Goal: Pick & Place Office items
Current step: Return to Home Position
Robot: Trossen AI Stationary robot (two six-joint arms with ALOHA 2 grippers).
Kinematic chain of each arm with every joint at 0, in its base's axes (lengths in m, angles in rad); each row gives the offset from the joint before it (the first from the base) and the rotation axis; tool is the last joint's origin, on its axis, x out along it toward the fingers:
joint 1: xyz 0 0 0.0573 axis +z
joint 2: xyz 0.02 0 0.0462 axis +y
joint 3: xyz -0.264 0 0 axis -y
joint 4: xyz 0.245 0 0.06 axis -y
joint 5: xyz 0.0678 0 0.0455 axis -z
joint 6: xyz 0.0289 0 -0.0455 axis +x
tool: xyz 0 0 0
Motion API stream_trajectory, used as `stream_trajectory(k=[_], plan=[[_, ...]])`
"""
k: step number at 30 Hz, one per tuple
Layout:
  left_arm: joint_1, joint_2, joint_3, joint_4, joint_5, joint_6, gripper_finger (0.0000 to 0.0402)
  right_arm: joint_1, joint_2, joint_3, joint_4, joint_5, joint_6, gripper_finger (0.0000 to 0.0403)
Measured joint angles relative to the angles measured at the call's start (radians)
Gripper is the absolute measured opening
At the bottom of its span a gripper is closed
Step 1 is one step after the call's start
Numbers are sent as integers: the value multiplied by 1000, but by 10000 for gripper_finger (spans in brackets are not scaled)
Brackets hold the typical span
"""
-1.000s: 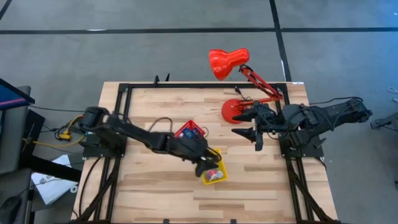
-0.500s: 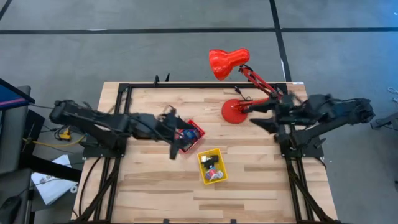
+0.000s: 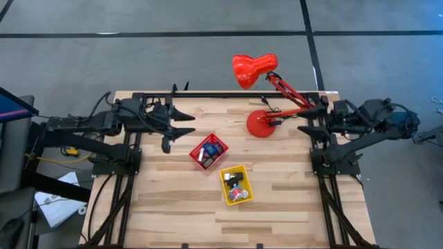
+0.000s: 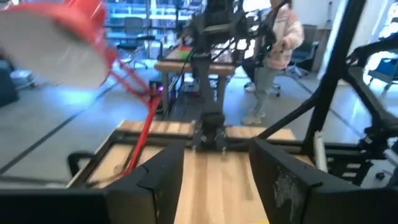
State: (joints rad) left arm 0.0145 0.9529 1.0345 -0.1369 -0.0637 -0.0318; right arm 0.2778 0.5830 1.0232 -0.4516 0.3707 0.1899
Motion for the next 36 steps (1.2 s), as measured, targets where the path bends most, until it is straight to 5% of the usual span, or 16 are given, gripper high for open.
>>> stream_trajectory(k=[12, 23, 27, 36], plan=[[70, -250, -302, 50, 3, -53, 132, 0, -132, -19, -139, -3, -18, 188], [70, -384, -506, 95, -18, -54, 55, 0, -249, -216, -144, 1, -138, 10], [70, -425, -565, 98, 14, -38, 9, 0, -323, -320, -62, -6, -147, 6], [70, -528, -692, 162, 26, -25, 1, 3, -424, -578, 177, -60, -206, 1]])
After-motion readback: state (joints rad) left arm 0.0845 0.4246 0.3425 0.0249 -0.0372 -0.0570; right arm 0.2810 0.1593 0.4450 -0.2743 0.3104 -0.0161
